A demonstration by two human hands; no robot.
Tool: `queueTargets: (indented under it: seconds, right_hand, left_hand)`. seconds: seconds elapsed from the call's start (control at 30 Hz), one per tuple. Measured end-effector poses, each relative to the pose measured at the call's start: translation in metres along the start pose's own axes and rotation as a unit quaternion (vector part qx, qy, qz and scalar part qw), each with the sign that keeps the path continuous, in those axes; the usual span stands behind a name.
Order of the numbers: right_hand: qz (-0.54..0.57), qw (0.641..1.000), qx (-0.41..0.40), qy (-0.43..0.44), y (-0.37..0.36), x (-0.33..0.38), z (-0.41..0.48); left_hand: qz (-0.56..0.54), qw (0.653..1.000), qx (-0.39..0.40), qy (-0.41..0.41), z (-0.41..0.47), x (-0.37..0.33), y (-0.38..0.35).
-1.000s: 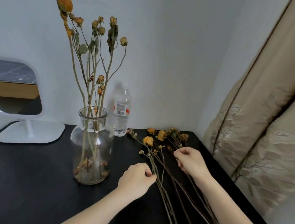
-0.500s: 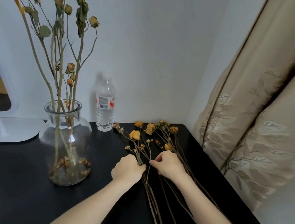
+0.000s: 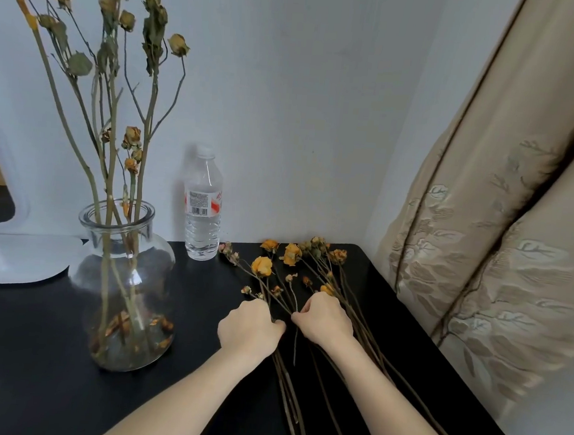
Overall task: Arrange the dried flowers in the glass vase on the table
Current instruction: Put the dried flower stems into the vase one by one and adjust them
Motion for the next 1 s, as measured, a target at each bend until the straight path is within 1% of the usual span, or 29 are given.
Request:
queueTargets:
  seconds: [0.17,0.33,0.47,0.63,0.77,0.87,1.0]
  right_hand:
    - [-0.007,1.000,-0.015,-0.005,0.002,-0.004,0.003]
    - [-0.002,1.000,-0.014,-0.023,0.003,-0.007,0.005]
    - [0.001,0.999,-0.024,-0.030,0.004,-0.006,0.005]
    - [0.003,0.999,-0.037,-0.028,0.005,-0.007,0.004]
    - [0.008,0.999,-0.040,-0.026,0.006,-0.008,0.003]
    - [0.015,0.999,-0.038,-0.024,0.009,-0.007,0.001]
    - [0.032,0.998,-0.045,-0.013,0.015,-0.007,-0.001]
  left_hand:
    - [0.013,1.000,-0.017,-0.014,0.001,-0.003,0.003]
    - [-0.073,0.997,-0.032,0.013,0.003,0.001,0.010]
    - [-0.113,0.993,-0.032,0.023,0.003,0.005,0.015]
    - [-0.156,0.987,-0.029,0.015,0.003,0.007,0.021]
    - [-0.147,0.989,-0.025,0.001,0.001,0.007,0.022]
    - [-0.123,0.992,-0.012,0.010,-0.003,0.008,0.019]
    - [-0.113,0.993,-0.028,-0.002,-0.006,0.007,0.021]
Point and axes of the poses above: each hand's wrist, its own z-axis towards the middle knuckle, its own y-axis out of the back of the hand, x = y × z, the point moved 1 cm from there along z, towards the middle knuckle, and after that the axes turned 7 degrees about -y, right-handed, at the moved point
